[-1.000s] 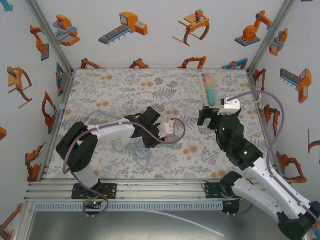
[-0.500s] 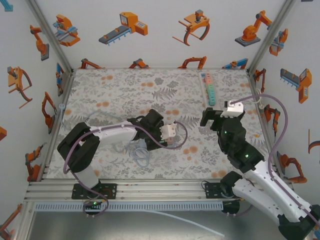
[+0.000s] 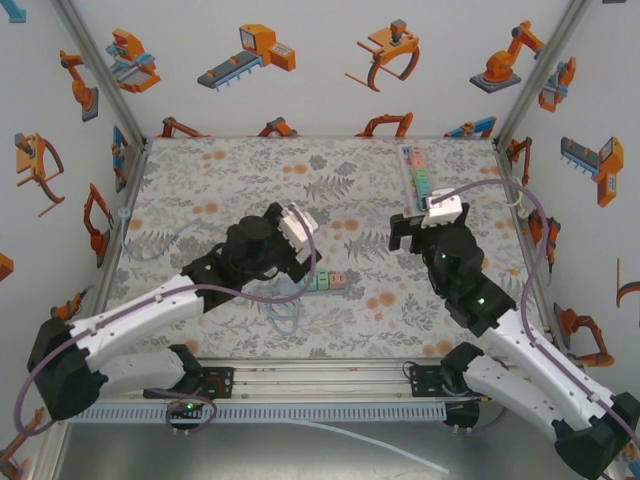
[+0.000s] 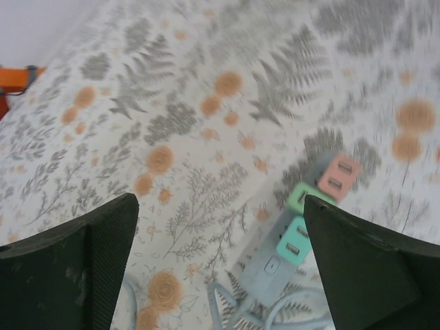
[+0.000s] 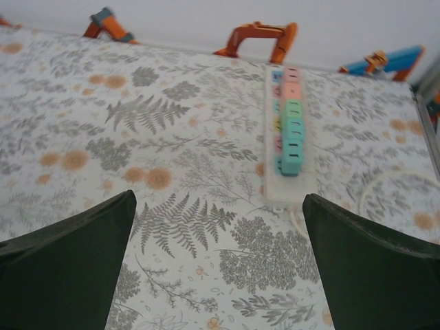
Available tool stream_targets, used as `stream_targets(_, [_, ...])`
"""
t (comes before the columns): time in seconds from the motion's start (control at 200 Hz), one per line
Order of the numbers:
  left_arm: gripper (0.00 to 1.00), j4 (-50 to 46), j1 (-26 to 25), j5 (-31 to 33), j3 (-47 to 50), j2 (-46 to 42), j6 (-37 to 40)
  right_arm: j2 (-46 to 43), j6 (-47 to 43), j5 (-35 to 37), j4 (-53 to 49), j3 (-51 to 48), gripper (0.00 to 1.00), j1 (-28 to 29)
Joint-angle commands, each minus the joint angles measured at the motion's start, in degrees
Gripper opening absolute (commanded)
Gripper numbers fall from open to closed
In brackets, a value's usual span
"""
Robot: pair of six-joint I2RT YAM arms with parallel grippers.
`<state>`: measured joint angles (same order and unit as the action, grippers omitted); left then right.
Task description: Pull the plug off the socket
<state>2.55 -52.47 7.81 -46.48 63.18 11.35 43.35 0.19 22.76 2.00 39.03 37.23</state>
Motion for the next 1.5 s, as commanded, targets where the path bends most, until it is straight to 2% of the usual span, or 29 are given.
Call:
stream_targets(0.0, [0.97,-2.8,0.3,15.1,-1.3,-3.1,-26.9,4.2,-18.7,-19.3,2.6,1.1,0.99,-0.2])
stream_targets(0.07, [0.97,-12.0,0.9,20.5,-3.4,-3.7,-40.5,7.5,-26.1,-28.7,-2.1,3.3,0.99,-0.3])
stream_targets(0.15, [0.97,-23.7,2.2,22.3,-5.7,-3.4,-54.4,11.4,-31.0,-37.2,-7.3,6.4,0.99,-0.2])
stream_targets(0.28, [0.97,-29.6,4.2,16.6,-5.5,-2.3,-62.3,17.8,-38.9,-48.1,-17.9,11.2,0.99,-0.3])
stream_targets(0.371, [0.97,-32.6,4.7,12.6,-6.0,-0.6,-62.8,23.2,-41.0,-50.6,-24.7,14.4,0.95,-0.3])
stream_targets(0.506, [0.98,-37.8,5.3,10.9,-7.0,2.3,-63.9,29.5,-42.4,-54.7,-29.4,16.9,0.93,-0.4])
stream_targets(0.596, [1.0,-38.2,6.0,9.2,-6.6,4.2,-63.7,33.2,-42.4,-56.6,-28.1,17.1,0.9,-0.3])
stream_targets(0.761, [0.95,-36.5,6.9,5.4,-6.3,8.6,-63.2,39.0,-42.6,-55.8,-24.1,17.0,0.82,-0.3])
stream_targets(0.941, [0.89,-34.5,7.3,4.4,-5.6,14.0,-63.9,42.9,-42.7,-55.7,-19.8,16.9,0.68,1.0])
stream_targets(1.061, [0.84,-33.1,7.5,4.4,-4.9,16.4,-64.5,45.5,-42.8,-55.0,-18.5,17.2,0.64,2.9])
stream_targets(1.257, [0.78,-31.5,8.0,3.9,-3.5,19.2,-64.3,46.7,-42.8,-55.1,-16.7,16.3,0.5,3.4])
stream_targets(1.497, [0.75,-31.7,8.2,2.3,-3.7,23.0,-64.2,46.8,-43.9,-54.2,-16.6,15.0,0.47,4.0])
